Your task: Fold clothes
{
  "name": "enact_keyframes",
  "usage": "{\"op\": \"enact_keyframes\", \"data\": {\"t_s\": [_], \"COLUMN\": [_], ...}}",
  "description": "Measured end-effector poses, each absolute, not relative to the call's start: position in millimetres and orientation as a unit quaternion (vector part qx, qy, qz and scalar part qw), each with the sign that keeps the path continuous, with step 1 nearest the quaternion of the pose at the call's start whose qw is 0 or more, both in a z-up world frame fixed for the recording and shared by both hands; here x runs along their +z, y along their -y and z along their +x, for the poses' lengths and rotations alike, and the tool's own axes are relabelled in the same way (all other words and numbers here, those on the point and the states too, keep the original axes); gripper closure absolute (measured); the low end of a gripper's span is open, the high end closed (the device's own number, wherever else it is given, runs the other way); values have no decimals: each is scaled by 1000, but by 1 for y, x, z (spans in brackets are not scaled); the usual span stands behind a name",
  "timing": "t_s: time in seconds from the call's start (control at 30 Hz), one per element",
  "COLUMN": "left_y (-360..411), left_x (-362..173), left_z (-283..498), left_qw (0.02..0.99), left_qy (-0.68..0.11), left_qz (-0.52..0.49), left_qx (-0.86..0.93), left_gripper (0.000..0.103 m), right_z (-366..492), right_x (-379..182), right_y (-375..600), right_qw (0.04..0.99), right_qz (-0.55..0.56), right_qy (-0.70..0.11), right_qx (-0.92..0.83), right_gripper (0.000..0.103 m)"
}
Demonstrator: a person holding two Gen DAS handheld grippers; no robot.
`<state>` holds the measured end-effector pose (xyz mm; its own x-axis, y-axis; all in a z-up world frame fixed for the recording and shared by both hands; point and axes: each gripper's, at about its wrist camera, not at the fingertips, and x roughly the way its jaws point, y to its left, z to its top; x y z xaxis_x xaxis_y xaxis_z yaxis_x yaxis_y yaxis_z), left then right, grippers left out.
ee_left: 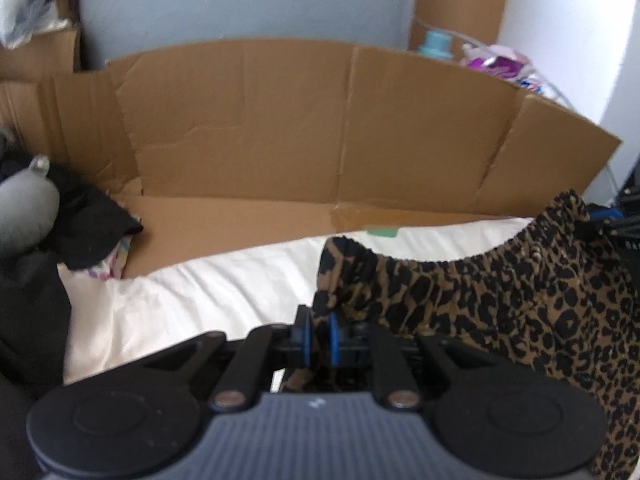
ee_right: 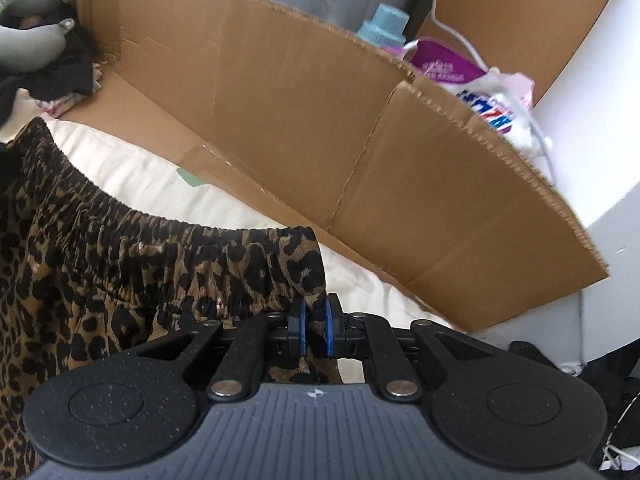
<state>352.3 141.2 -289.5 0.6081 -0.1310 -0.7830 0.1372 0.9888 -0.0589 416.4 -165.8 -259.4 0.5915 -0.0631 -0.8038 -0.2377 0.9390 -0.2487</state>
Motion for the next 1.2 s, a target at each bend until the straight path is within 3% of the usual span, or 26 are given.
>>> {"op": "enact_keyframes", "data": {"t_s": [0.07,0.13,0.2,0.27,0.37,0.6,1.2], "left_y": [-142,-142,-142,-142,-139,-131,-119], "left_x": [-298,-306,-314,-321,-319,-315,-296], "left_z": [355,357,359,360,351,331,287], "left_qw": [893,888,884,880,880,879,876], "left_qy": [-446,-455,-465,-473,-474,-476,-481], "left_qz": [1,-2,-4,-6,-5,-1,-5], "left_qx": [-67,-58,-50,-43,-39,-29,-42], "left_gripper": [88,88,81,66,60,57,57], "right_z": [416,412,406,400,381,362,332], "right_x": [-268,-275,-280,-283,-287,-283,-267], "right_y": [163,159,155,154,154,151,214], "right_qw": [873,867,862,860,865,847,850], "right_qz": [-155,-160,-169,-169,-159,-187,-99], "right_qy": [-460,-470,-475,-479,-475,-495,-507], "right_qx": [50,45,45,46,33,52,103], "right_gripper": [92,75,71,68,59,58,59]}}
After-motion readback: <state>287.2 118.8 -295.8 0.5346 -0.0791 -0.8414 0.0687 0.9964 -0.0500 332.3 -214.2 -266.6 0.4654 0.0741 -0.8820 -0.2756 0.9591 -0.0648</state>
